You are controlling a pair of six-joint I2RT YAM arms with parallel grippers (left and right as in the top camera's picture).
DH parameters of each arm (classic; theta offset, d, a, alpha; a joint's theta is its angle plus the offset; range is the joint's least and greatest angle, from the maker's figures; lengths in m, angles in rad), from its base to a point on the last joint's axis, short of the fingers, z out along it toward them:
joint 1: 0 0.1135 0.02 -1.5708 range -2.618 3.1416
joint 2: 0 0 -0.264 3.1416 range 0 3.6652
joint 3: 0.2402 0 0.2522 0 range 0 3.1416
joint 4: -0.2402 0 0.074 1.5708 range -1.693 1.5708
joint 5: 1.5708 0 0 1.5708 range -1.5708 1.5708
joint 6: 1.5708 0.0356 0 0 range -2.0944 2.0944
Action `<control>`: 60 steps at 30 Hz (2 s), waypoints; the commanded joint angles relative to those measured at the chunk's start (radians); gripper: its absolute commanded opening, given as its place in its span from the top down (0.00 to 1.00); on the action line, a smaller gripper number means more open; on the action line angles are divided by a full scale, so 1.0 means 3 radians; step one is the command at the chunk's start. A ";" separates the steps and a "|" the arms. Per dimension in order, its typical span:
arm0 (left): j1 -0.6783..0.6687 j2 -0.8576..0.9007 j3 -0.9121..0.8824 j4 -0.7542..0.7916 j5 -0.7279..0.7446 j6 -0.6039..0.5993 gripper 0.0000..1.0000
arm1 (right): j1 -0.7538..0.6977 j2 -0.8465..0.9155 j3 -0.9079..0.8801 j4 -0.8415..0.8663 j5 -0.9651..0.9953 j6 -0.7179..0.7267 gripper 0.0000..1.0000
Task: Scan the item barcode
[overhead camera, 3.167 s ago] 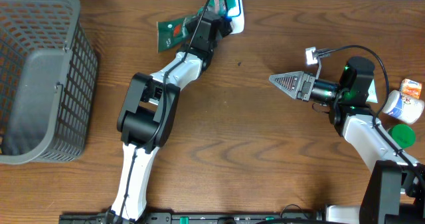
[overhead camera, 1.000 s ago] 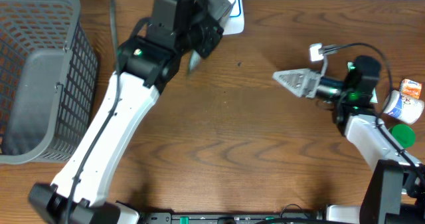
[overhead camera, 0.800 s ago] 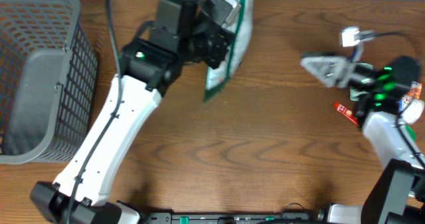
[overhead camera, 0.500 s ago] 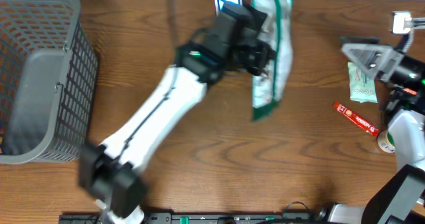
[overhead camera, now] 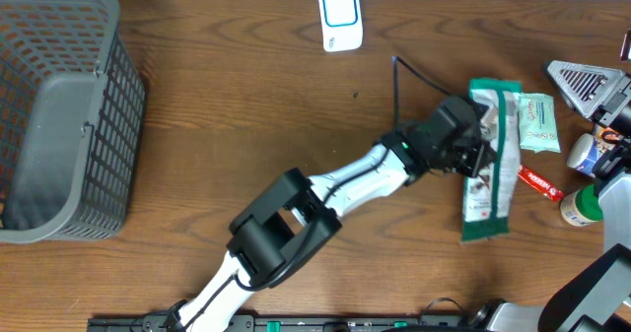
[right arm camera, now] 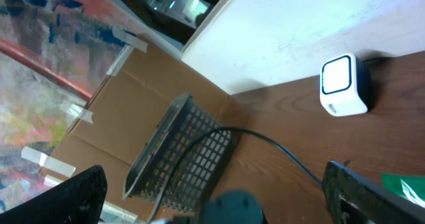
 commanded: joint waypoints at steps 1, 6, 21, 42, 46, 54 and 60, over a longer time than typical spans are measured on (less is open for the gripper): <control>-0.0048 0.0098 0.0018 0.0106 -0.0366 -0.0042 0.64 | -0.0010 -0.0008 -0.0013 0.0020 -0.0050 -0.0014 0.01; -0.0060 0.0108 0.0018 0.0093 -0.0703 0.0472 0.25 | -0.0010 -0.0008 -0.0013 0.0020 -0.0050 -0.0015 0.01; 0.0207 -0.1017 0.0019 -0.1251 -0.2042 0.0899 0.21 | -0.0010 -0.0008 -0.0013 -0.0165 -0.0041 -0.0373 0.01; 0.1209 -0.2331 0.0019 -0.3360 -0.2581 0.0931 0.21 | 0.0324 -0.0083 0.0041 -0.5562 0.2232 -0.4339 0.01; 0.1645 -0.2706 0.0019 -0.3394 -0.2580 0.0930 0.20 | 0.0600 -0.0172 0.0280 -0.6471 0.3324 -0.4878 0.01; 0.2280 -0.2955 0.0018 -0.3534 -0.2583 0.0933 0.20 | 0.1624 -0.0177 0.0710 -0.7244 0.5479 -0.5027 0.01; 0.2444 -0.2936 0.0018 -0.3726 -0.2583 0.0932 0.20 | 0.2101 -0.0173 0.0708 -0.7209 0.5688 -0.5029 0.01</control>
